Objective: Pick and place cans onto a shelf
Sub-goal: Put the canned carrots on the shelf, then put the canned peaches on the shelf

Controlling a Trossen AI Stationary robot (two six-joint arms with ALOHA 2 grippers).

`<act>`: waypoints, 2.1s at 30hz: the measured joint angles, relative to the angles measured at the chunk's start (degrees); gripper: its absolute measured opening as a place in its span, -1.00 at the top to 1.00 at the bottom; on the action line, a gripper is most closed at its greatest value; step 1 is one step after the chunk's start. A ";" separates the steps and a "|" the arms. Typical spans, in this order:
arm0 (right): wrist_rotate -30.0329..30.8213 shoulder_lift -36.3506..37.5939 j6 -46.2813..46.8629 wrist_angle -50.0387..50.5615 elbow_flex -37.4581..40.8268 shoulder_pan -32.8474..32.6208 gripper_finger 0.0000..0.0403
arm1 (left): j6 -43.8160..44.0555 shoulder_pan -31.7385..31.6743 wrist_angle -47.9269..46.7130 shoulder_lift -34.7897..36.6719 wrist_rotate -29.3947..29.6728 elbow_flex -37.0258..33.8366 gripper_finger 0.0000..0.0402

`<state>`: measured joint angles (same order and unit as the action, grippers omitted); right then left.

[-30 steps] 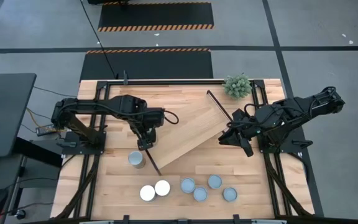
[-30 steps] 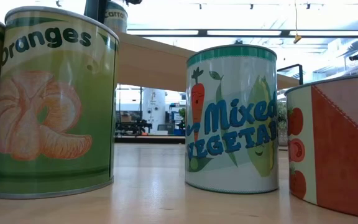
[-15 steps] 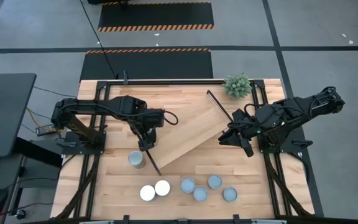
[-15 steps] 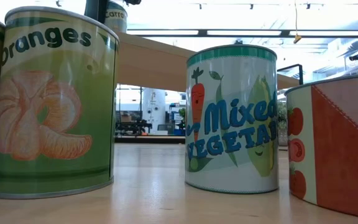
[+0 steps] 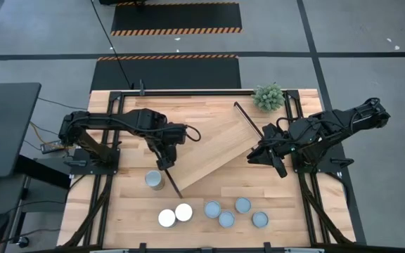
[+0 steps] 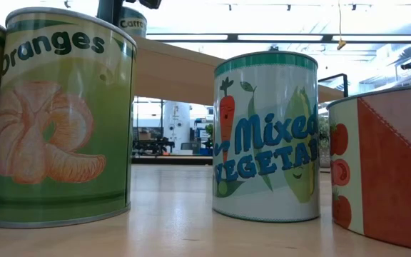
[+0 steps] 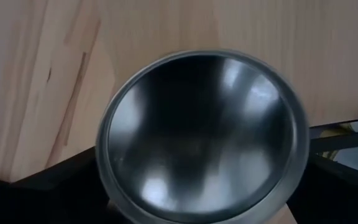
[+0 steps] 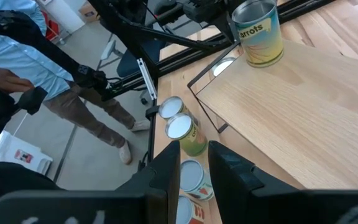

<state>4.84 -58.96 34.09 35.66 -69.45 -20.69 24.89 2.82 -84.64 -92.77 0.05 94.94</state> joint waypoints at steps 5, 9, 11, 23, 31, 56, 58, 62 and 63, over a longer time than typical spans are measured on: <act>0.00 0.00 0.25 0.00 0.00 0.01 0.56 | -0.03 -0.03 -0.48 0.04 -1.55 0.07 -0.98; 0.00 0.00 1.08 0.00 0.00 0.02 0.56 | -0.03 -0.01 -1.19 0.08 -2.84 0.08 -0.98; 0.00 0.00 1.65 0.00 0.00 0.02 0.56 | -0.11 -0.01 -1.21 0.09 -4.29 0.11 -0.98; 0.22 0.00 1.01 -0.02 0.00 0.00 0.56 | -3.51 -0.03 -5.46 0.15 -5.53 0.70 -0.98; 0.24 0.00 1.34 0.00 0.00 0.02 0.56 | 1.62 0.49 -5.33 2.54 -4.80 6.28 -0.95; 4.09 0.00 2.34 -0.02 0.00 -2.78 0.56 | 34.84 27.88 10.80 21.18 6.03 -23.84 -0.94; 4.09 0.00 2.38 -0.02 0.00 -2.78 0.56 | 35.79 29.39 13.77 21.20 6.62 -26.70 -0.94; 4.09 0.00 3.31 -0.02 0.00 -2.78 0.56 | 37.45 31.59 20.73 21.20 6.83 -33.56 -0.94; 4.09 0.00 3.48 0.00 0.00 -2.78 0.56 | 37.50 31.91 22.05 21.20 6.81 -35.04 -0.94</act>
<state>8.93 -58.96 37.56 35.66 -69.45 -23.46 62.39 34.73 -62.58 -71.57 6.86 59.90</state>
